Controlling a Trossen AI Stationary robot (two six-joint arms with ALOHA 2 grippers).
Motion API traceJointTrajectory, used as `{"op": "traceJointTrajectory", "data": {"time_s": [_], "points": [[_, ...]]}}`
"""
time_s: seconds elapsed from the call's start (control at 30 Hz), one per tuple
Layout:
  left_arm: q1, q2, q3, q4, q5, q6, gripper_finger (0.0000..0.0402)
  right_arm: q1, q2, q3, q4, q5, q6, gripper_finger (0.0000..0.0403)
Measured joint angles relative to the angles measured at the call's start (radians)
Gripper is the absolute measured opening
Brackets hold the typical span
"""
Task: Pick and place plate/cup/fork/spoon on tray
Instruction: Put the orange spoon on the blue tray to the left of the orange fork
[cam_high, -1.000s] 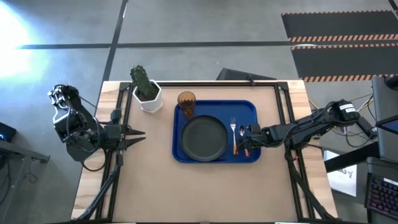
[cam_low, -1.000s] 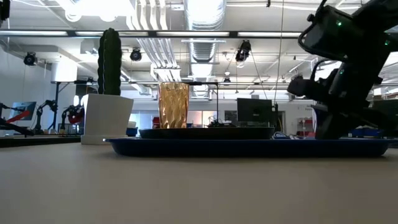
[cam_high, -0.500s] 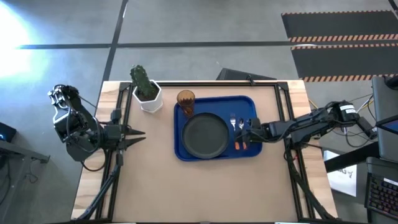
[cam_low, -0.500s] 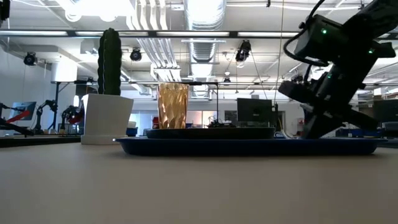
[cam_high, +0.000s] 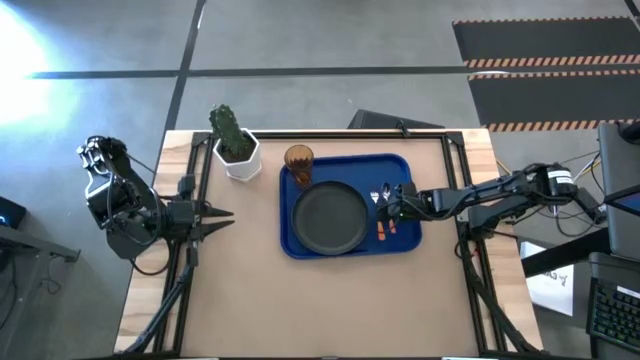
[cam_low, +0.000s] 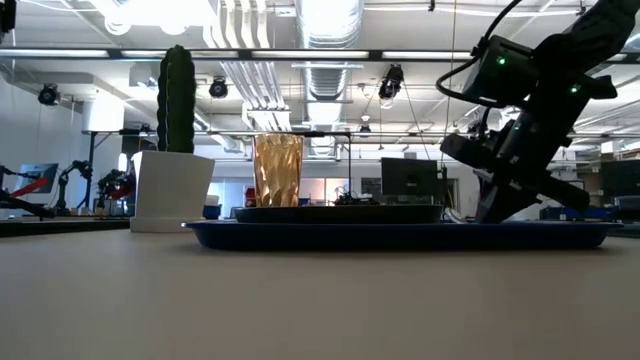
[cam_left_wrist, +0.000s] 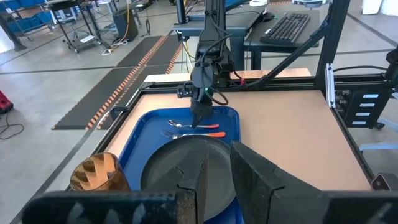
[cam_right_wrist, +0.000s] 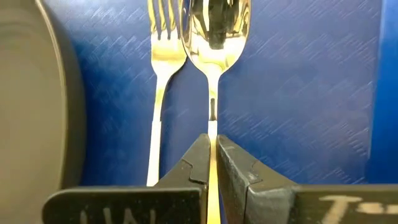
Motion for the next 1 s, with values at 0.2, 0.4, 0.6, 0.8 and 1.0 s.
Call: {"op": "traceJointTrajectory", "data": {"time_s": [0.2, 0.4, 0.6, 0.8, 1.0], "points": [[0.000, 0.000, 0.000, 0.000, 0.000, 0.000, 0.0052, -0.006, 0.000, 0.000, -0.006, -0.024, -0.008, 0.0008], [0.000, 0.000, 0.000, 0.000, 0.000, 0.000, 0.0052, -0.006, 0.000, 0.000, -0.043, -0.016, -0.008, 0.0008], [0.000, 0.000, 0.000, 0.000, 0.000, 0.000, 0.0052, -0.006, 0.000, 0.000, -0.051, -0.013, 0.014, 0.0008], [0.000, 0.001, 0.000, 0.000, 0.000, 0.000, 0.0052, -0.006, 0.000, 0.000, -0.051, -0.010, 0.023, 0.0008], [0.000, 0.001, 0.000, 0.000, 0.000, 0.000, 0.0052, -0.006, 0.000, 0.000, -0.051, -0.019, 0.022, 0.0013]]}}
